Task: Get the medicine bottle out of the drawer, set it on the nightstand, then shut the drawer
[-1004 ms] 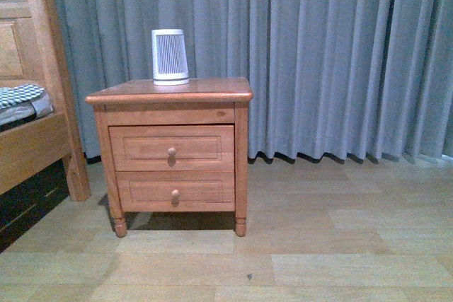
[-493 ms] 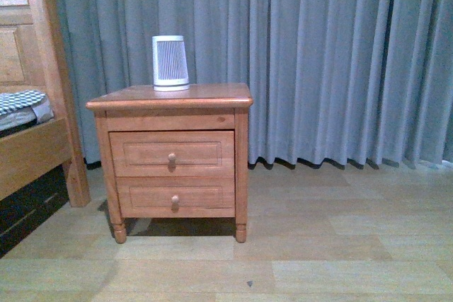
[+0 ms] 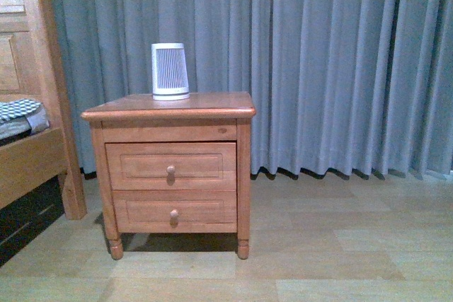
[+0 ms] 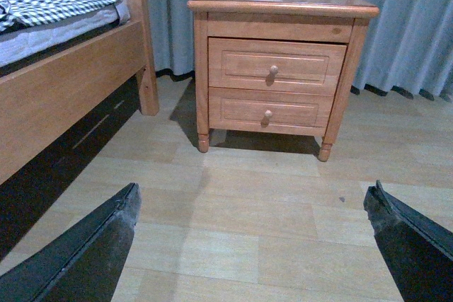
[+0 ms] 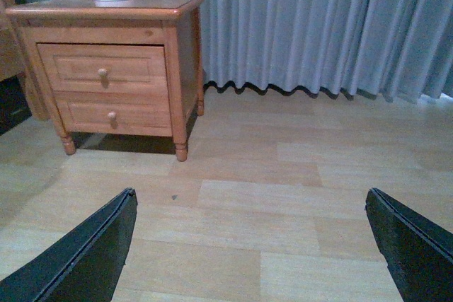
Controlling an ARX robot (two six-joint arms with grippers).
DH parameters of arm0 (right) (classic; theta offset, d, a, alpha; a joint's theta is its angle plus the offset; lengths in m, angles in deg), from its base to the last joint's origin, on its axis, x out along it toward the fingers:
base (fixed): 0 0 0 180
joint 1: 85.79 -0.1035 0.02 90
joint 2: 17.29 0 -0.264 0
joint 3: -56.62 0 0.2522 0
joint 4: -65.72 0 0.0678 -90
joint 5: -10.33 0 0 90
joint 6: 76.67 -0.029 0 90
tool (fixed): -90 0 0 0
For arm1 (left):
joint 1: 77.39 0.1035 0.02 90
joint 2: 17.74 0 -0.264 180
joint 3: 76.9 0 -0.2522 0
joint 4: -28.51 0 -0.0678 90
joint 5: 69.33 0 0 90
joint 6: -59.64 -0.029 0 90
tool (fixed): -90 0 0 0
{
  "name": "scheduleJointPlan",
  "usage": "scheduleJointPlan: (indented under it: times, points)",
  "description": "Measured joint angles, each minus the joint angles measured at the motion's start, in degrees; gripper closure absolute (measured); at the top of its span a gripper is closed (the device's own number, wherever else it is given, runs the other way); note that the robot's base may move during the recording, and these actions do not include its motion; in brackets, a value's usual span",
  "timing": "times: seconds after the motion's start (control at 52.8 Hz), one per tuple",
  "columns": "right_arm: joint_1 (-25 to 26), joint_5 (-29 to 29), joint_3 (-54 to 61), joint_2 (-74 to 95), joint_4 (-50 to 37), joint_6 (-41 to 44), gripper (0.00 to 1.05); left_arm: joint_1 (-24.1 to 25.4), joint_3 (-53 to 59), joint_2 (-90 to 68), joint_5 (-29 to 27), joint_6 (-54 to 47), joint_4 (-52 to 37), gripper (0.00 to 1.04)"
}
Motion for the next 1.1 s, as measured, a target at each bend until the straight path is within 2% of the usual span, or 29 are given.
scheduleJointPlan:
  times: [1.004, 1.023, 1.061, 1.099]
  points:
    - [0.0, -0.09, 0.0, 0.0, 0.0, 0.0, 0.07, 0.0, 0.0, -0.02, -0.02, 0.0, 0.04, 0.07]
    - [0.0, -0.07, 0.0, 0.0, 0.0, 0.0, 0.07, 0.15, -0.31, -0.68, 0.33, 0.57, 1.18, 0.07]
    - [0.02, 0.02, 0.0, 0.0, 0.0, 0.0, 0.07, 0.9, -4.13, -5.92, 2.01, 3.15, 9.27, 0.07]
    - [0.02, 0.0, 0.0, 0.0, 0.0, 0.02, 0.07, 1.97, -7.37, -12.52, 3.32, 4.59, 12.28, 0.07]
